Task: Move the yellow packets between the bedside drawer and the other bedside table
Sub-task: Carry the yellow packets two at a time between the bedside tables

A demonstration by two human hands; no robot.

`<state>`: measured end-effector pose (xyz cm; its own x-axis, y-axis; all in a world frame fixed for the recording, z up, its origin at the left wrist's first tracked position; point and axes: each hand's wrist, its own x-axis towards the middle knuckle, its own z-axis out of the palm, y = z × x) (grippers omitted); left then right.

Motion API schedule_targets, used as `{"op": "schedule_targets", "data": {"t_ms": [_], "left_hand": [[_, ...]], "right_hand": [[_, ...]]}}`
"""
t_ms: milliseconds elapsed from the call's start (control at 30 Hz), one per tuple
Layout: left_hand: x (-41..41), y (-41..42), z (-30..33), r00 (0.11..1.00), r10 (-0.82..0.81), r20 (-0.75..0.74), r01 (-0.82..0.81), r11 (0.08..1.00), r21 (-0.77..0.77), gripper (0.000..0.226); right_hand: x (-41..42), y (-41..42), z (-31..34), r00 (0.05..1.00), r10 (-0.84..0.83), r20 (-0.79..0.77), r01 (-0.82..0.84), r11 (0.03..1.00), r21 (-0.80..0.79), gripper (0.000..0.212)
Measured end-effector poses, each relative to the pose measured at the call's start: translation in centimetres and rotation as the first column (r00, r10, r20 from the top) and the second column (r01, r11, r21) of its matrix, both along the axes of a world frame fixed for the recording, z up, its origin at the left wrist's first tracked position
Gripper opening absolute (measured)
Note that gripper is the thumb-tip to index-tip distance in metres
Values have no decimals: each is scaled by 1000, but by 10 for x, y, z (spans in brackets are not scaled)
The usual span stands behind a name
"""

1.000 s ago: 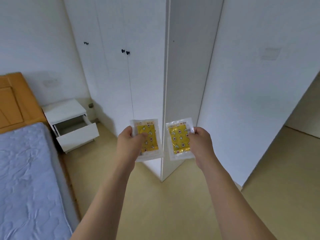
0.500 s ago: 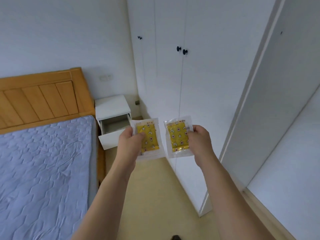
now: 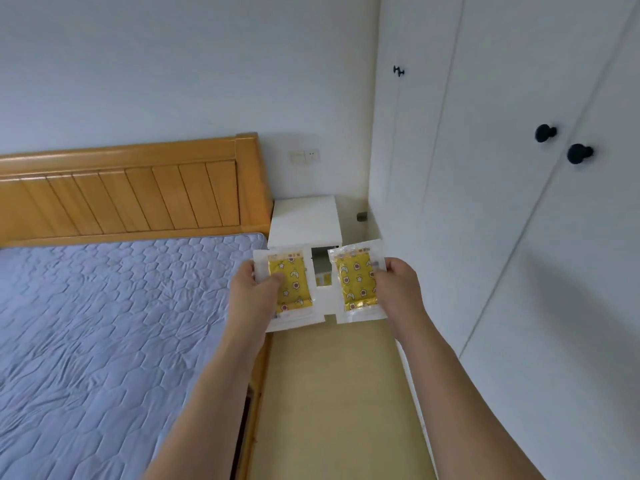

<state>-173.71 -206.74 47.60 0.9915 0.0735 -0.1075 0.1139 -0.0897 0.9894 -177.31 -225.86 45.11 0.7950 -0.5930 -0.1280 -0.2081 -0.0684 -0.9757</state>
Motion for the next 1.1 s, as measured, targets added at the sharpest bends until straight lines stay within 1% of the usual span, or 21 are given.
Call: {"op": "schedule_targets", "data": {"t_ms": [67, 167, 333, 500, 633, 767, 867, 933, 1000, 1100], "left_hand": [[44, -1, -10, 998, 56, -1, -56, 998, 34, 20], [117, -3, -22, 996, 94, -7, -93, 992, 84, 24], [247, -10, -25, 996, 85, -27, -81, 989, 120, 20], [351, -38, -34, 997, 60, -56, -51, 987, 155, 19], [424, -57, -58, 996, 37, -82, -14, 965, 264, 19], [498, -66, -92, 989, 73, -132, -22, 935, 354, 24], [547, -73, -135, 981, 65, -183, 26, 891, 454, 21], [574, -78, -180, 971, 42, -236, 88, 854, 513, 18], [596, -85, -239, 946, 21, -324, 164, 831, 532, 20], [625, -98, -345, 896, 9, -445, 246, 823, 512, 22]], "right_hand": [[50, -5, -12, 999, 31, -21, -31, 999, -5, 20], [127, -12, -26, 998, 40, -43, -41, 999, -22, 21], [248, -23, -28, 995, 36, -93, -40, 998, -42, 22], [342, -47, -40, 991, 36, -129, -43, 998, -54, 21], [413, -67, -67, 983, 70, -171, -75, 997, -18, 21], [484, -83, -108, 953, 134, -271, -138, 990, 6, 18], [536, -87, -157, 920, 184, -346, -185, 982, 29, 19], [570, -85, -201, 889, 207, -409, -213, 977, 32, 21], [599, -80, -257, 853, 222, -472, -233, 972, 35, 22], [640, -71, -356, 798, 259, -544, -282, 959, 43, 22]]}}
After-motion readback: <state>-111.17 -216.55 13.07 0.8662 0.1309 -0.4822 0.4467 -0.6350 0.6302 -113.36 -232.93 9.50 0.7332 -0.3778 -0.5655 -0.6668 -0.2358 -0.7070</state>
